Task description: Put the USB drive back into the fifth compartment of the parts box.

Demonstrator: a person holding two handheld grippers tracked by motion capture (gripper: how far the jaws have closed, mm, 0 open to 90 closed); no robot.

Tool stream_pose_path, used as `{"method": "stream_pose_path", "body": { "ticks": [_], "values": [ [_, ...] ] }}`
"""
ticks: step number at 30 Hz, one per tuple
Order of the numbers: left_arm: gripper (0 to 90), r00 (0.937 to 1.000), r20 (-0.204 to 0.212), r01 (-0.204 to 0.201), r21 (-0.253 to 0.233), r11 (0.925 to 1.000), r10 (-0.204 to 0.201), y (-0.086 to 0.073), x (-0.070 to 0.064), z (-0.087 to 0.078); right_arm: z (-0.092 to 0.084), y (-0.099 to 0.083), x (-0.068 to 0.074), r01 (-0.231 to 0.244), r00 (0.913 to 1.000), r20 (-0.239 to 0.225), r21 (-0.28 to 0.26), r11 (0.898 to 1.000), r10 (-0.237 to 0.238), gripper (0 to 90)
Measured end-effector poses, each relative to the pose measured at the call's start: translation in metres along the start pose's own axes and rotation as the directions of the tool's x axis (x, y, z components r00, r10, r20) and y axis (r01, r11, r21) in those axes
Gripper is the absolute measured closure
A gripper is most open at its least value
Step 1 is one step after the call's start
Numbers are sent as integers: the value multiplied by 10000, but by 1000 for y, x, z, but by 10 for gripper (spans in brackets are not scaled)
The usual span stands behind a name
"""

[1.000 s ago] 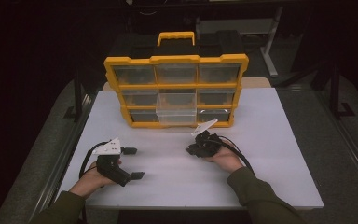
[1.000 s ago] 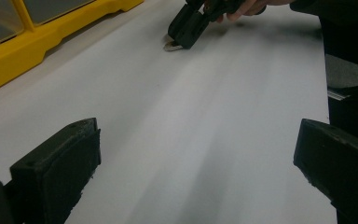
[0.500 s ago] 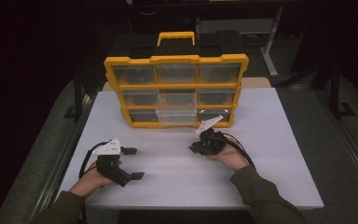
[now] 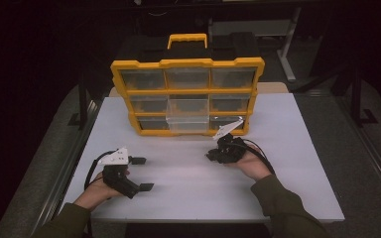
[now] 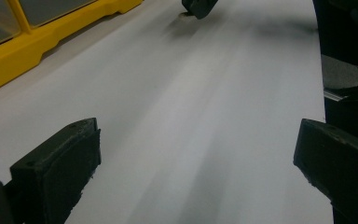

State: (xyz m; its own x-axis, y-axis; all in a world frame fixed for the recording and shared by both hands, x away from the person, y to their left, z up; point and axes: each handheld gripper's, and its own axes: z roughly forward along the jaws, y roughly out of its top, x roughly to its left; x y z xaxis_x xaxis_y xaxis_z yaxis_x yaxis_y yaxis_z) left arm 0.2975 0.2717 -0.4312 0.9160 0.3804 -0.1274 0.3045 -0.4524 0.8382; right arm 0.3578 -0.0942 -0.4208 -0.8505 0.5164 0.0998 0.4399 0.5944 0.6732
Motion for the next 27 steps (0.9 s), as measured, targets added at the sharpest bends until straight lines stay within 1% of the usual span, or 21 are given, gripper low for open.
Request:
{"method": "stream_pose_path", "body": {
  "ticks": [2,4,10,14,19,21,27],
  "values": [
    [0,10000,7,2,-2,10000,-2,0,0,0,-3,1,-1,61,10000,39,-77,10000,-60,778],
    [0,10000,11,-4,1,10000,4,0,0,0,-7,1,-2,-46,10000,27,-83,10000,46,778],
    [0,10000,4,-4,8,10000,4,0,0,0,-15,2,-4,-29,10000,-47,-126,9999,28,778],
    [0,10000,4,-2,19,10000,2,0,0,0,-20,2,-5,-61,10000,-47,-244,9997,59,778],
    [0,10000,9,-4,25,10000,4,0,0,0,-22,2,-5,-80,10000,-33,-256,9996,79,777],
    [0,10000,-7,4,40,10000,-4,-1,1,0,-29,4,-7,-189,9998,-5,-297,9994,189,777],
    [1,10000,10,55,41,10000,-55,-1,1,1,-37,6,-8,-320,9994,-121,-454,9985,315,777]
  ]
}}
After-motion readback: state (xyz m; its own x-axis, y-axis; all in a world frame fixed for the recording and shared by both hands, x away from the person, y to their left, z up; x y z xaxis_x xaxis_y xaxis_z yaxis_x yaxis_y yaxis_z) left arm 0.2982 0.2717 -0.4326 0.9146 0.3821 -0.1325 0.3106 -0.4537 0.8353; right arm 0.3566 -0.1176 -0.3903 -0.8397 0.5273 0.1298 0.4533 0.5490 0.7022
